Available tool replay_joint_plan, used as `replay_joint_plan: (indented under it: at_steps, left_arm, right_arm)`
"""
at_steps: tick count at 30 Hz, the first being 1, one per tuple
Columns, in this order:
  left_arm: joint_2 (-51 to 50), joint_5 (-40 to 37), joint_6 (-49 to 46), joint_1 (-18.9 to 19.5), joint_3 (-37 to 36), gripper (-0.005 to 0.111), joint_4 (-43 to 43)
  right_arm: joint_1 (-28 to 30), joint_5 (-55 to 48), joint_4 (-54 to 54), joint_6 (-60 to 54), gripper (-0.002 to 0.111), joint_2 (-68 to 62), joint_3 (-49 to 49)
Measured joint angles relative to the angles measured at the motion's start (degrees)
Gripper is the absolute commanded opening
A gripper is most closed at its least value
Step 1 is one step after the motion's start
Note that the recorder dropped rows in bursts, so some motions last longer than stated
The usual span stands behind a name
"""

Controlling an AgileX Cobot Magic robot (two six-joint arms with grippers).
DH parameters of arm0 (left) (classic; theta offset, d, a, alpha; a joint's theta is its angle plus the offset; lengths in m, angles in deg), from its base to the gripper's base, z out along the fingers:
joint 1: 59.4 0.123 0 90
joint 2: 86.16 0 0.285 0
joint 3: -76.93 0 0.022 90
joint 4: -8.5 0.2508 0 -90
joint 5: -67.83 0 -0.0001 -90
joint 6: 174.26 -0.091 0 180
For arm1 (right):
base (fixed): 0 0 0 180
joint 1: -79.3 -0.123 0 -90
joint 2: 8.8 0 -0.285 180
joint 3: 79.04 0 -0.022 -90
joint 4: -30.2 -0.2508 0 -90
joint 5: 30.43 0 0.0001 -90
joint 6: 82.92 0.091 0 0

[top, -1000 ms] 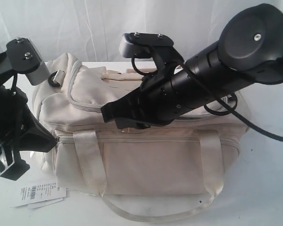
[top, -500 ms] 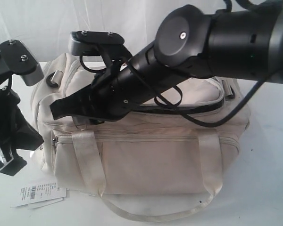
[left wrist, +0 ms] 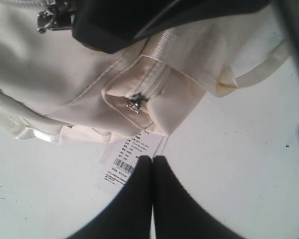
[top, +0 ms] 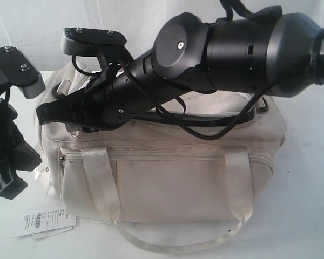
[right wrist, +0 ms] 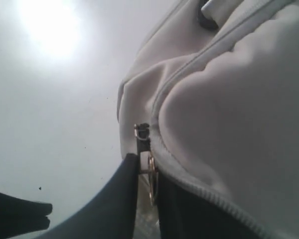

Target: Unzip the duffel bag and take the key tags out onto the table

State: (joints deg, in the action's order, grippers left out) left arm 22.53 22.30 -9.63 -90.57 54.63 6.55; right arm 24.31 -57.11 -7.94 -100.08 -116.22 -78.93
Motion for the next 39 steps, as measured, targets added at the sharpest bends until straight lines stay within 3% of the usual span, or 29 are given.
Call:
replay_joint_plan:
  at_steps: [6,8,13,23,28,32,35,39]
  left_arm:
    - [0.00,-0.10,0.11,0.00,0.00,0.000,0.00]
    - [0.00,-0.10,0.11,0.00,0.00,0.000,0.00]
    - [0.00,-0.10,0.11,0.00,0.00,0.000,0.00]
    - [0.00,0.57,0.11,0.00,0.00,0.000,0.00]
    - [0.00,3.81,0.11,0.00,0.00,0.000,0.00]
    - [0.00,8.97,0.11,0.00,-1.78,0.000,-0.64]
    - [0.00,13.77,-0.90,0.00,-4.02,0.009,-3.33]
    - [0.00,16.63,-4.71,0.00,-4.82,0.034,-7.22]
  right_arm:
    - [0.00,-2.46,-0.29,-1.92,0.043,0.12,-1.28]
    - [-0.28,-2.68,-0.41,-2.29,0.049,0.66,-1.50]
    - [-0.28,-4.01,4.27,-2.48,0.049,3.37,-1.52]
    - [-0.06,-14.17,25.02,-2.03,0.049,11.68,-1.52]
    - [0.04,-21.68,34.44,-2.03,0.050,13.48,-1.52]
    - [0.04,-25.41,38.14,-2.81,0.058,13.53,-1.52]
    - [0.04,-25.97,39.27,-4.57,0.062,13.30,-1.10]
    - [0.04,-25.98,42.30,-5.92,0.062,12.70,0.80]
